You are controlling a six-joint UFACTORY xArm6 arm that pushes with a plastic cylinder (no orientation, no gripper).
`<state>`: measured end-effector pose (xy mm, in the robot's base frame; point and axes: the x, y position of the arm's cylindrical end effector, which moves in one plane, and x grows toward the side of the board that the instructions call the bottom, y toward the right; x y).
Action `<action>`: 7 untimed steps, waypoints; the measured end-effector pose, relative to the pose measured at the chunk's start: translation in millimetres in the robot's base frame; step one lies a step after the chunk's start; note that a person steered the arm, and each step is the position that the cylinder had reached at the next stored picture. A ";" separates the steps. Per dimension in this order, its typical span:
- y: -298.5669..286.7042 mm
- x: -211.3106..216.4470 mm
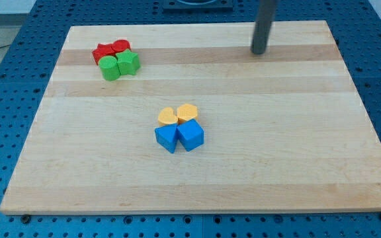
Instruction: Separate the red circle from the red star
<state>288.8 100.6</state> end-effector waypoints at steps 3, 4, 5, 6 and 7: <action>-152.0 0.0; -179.2 0.0; -195.7 -1.2; -216.2 -3.1; -235.8 -1.2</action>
<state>287.6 -135.2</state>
